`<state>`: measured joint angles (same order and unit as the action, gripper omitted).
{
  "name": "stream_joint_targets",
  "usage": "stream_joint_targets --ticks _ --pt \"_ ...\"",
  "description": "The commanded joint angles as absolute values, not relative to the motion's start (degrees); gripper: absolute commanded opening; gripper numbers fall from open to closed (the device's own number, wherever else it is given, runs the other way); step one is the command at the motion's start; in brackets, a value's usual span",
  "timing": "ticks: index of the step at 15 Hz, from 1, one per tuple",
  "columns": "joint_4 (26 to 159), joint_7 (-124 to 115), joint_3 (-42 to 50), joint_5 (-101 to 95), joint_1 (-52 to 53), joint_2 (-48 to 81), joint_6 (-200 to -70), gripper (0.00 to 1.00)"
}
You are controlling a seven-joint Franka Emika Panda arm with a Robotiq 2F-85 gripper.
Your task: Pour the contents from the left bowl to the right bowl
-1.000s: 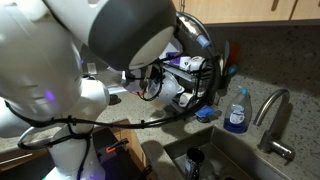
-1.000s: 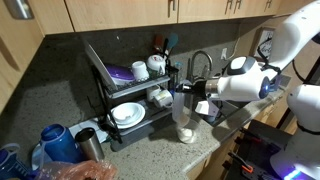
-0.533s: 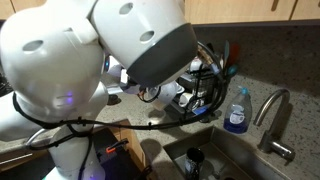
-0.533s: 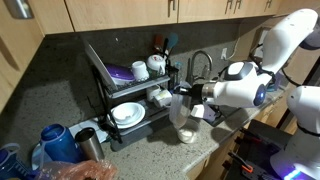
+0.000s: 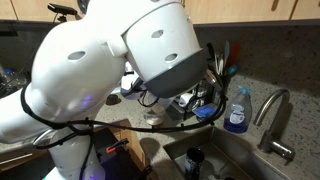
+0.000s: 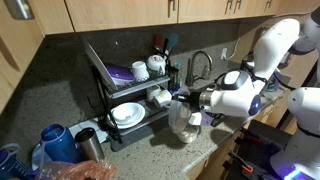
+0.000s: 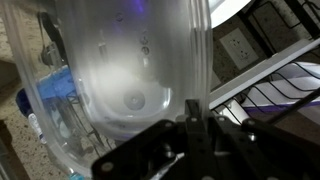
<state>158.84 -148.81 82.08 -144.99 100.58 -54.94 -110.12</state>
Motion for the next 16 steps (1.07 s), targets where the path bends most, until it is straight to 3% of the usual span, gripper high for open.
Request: stream_joint_targets --ticks 1,16 --pt "158.84 -148.88 85.52 -149.59 103.73 -58.04 -105.46 0.01" --pt "159.01 -148.81 81.91 -149.51 106.01 -59.95 -98.4 0.01"
